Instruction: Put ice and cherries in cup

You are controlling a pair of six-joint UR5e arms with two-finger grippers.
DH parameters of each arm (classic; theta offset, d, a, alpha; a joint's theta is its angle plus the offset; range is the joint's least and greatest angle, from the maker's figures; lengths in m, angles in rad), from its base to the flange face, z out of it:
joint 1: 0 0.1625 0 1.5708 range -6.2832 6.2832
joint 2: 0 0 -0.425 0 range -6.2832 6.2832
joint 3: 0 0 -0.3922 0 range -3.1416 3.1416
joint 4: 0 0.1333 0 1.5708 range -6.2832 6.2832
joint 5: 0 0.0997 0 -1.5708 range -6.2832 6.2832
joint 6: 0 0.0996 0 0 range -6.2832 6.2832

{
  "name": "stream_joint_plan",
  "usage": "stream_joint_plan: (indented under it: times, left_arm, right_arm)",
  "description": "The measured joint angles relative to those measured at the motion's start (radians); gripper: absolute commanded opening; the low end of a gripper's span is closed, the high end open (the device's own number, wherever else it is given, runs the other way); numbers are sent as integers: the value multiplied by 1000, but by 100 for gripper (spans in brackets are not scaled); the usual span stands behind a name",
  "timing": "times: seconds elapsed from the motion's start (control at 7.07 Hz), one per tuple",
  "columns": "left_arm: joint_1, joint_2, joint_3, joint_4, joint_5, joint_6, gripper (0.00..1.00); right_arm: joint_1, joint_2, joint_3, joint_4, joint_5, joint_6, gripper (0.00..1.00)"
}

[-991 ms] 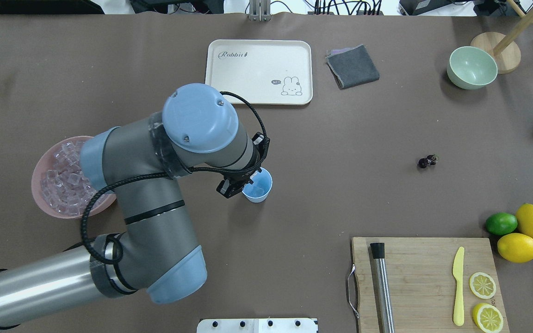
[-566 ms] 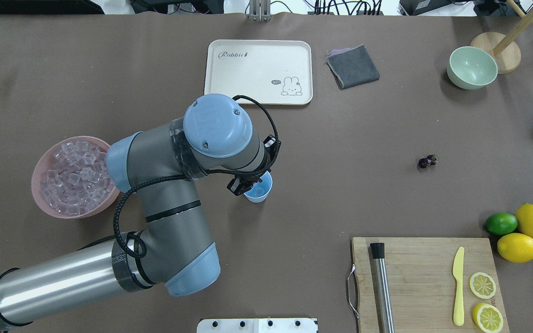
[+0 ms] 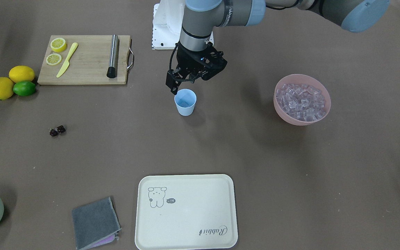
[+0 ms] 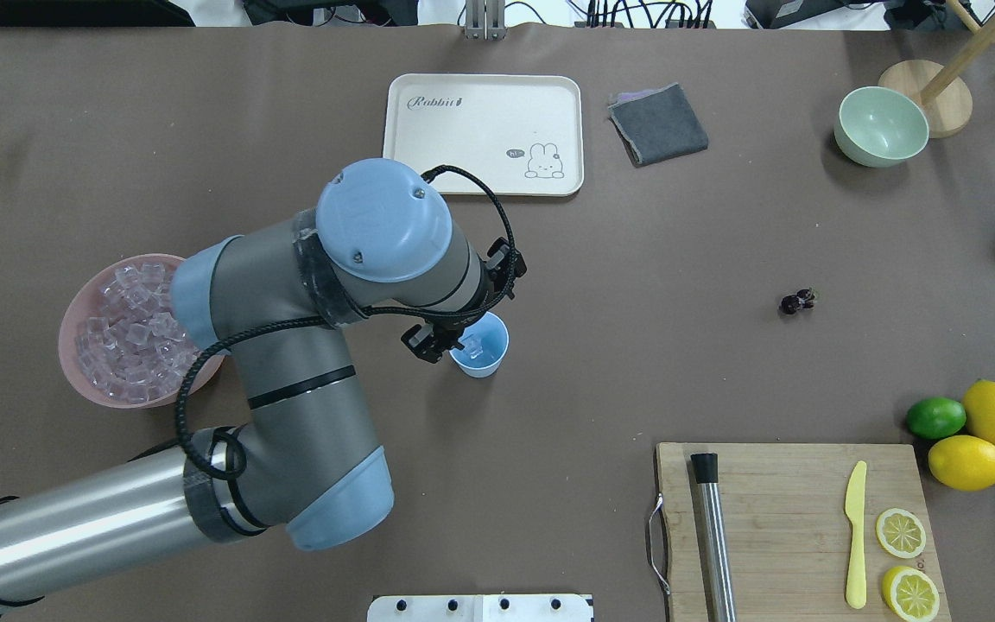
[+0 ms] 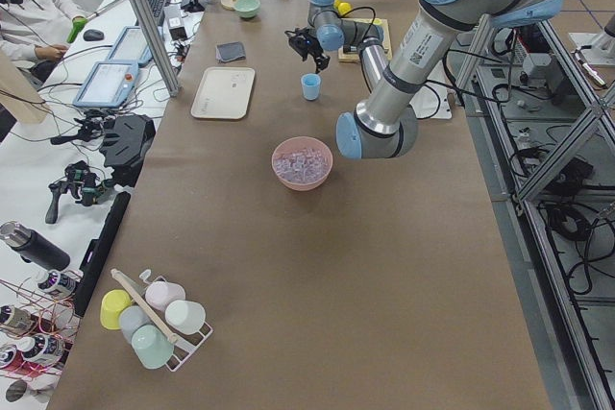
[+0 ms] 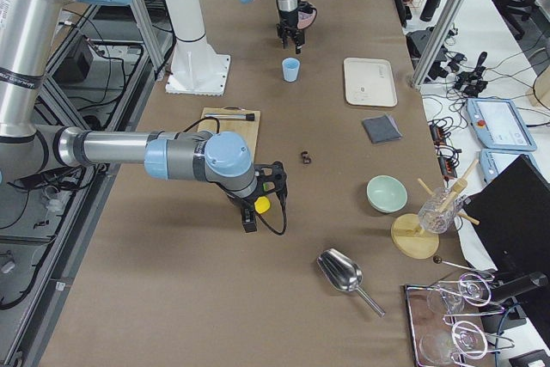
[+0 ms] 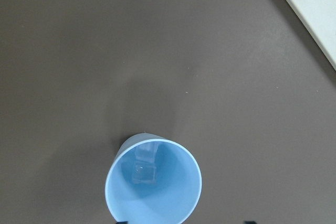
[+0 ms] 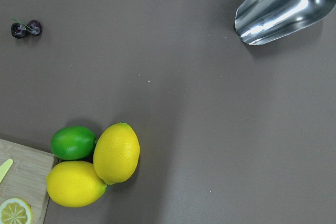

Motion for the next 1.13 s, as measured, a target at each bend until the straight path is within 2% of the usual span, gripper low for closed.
stream_joint_plan:
  times: [0.28, 0.57, 0.71, 0.85, 1.13]
  left_arm:
    - [-71, 153, -196, 88, -32, 292, 87]
    - [-127, 316, -311, 130, -38, 600, 87]
    - [-144, 397, -351, 127, -40, 696, 89]
    - [-153, 488, -382, 94, -42, 754, 89]
    - [-158, 682, -395, -81, -42, 830, 89]
  right_arm:
    - [0, 0, -1, 0, 0, 1, 100]
    - [0, -1, -1, -1, 0, 1, 100]
    - [-1, 0, -2, -1, 0, 1, 100]
    - [-1, 0, -3, -1, 1, 1, 100]
    - [-1, -1, -3, -1, 1, 1, 100]
